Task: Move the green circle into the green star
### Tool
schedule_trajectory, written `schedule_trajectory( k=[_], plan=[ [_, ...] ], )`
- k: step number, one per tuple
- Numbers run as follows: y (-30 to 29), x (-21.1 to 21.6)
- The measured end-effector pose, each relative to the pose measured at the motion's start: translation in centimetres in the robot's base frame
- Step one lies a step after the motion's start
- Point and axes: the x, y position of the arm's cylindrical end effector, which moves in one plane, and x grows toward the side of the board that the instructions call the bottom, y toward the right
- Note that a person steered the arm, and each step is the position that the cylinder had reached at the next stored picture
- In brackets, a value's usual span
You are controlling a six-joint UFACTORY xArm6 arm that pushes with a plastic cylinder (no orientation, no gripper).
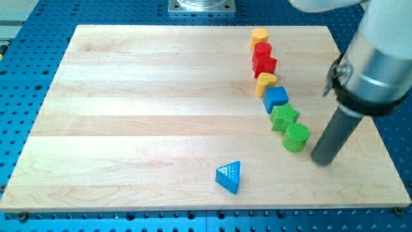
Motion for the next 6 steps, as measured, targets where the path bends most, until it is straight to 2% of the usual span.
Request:
schedule_trajectory(
  k=[1,3,4,6],
  plan=[
    [1.3,-1.9],
    [-2.9,0.5],
    [-2.9,0.6],
    [-5.0,5.1]
  ],
)
